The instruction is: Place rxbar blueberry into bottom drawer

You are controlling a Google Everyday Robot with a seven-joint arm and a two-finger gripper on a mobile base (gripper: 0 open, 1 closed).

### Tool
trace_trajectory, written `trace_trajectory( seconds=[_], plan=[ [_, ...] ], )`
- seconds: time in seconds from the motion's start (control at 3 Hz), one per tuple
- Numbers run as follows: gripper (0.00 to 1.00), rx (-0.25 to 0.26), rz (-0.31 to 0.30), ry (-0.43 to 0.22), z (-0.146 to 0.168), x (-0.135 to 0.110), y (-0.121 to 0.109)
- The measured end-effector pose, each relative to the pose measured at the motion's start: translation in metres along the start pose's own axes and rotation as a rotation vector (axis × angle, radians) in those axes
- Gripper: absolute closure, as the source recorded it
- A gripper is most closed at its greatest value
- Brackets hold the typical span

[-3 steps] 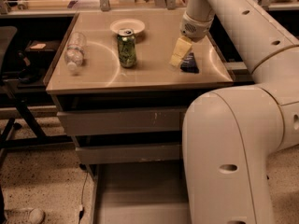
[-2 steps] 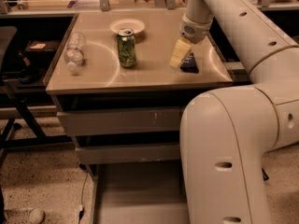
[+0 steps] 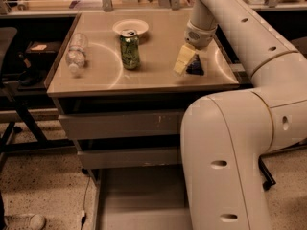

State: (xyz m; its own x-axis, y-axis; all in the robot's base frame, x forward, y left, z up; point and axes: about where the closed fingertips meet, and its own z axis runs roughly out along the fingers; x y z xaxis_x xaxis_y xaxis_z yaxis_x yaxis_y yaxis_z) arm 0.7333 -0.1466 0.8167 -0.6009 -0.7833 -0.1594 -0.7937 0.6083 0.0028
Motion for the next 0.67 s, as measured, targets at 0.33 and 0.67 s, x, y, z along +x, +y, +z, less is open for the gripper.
trace_trajectory(
  seconds=[0.33, 0.67],
  plan=[
    [0.18, 0.001, 0.0, -0.005, 0.0031, 0.0006, -0.0034],
    [0.41, 0.001, 0.0, -0.005, 0.0032, 0.0006, -0.0035]
  ],
)
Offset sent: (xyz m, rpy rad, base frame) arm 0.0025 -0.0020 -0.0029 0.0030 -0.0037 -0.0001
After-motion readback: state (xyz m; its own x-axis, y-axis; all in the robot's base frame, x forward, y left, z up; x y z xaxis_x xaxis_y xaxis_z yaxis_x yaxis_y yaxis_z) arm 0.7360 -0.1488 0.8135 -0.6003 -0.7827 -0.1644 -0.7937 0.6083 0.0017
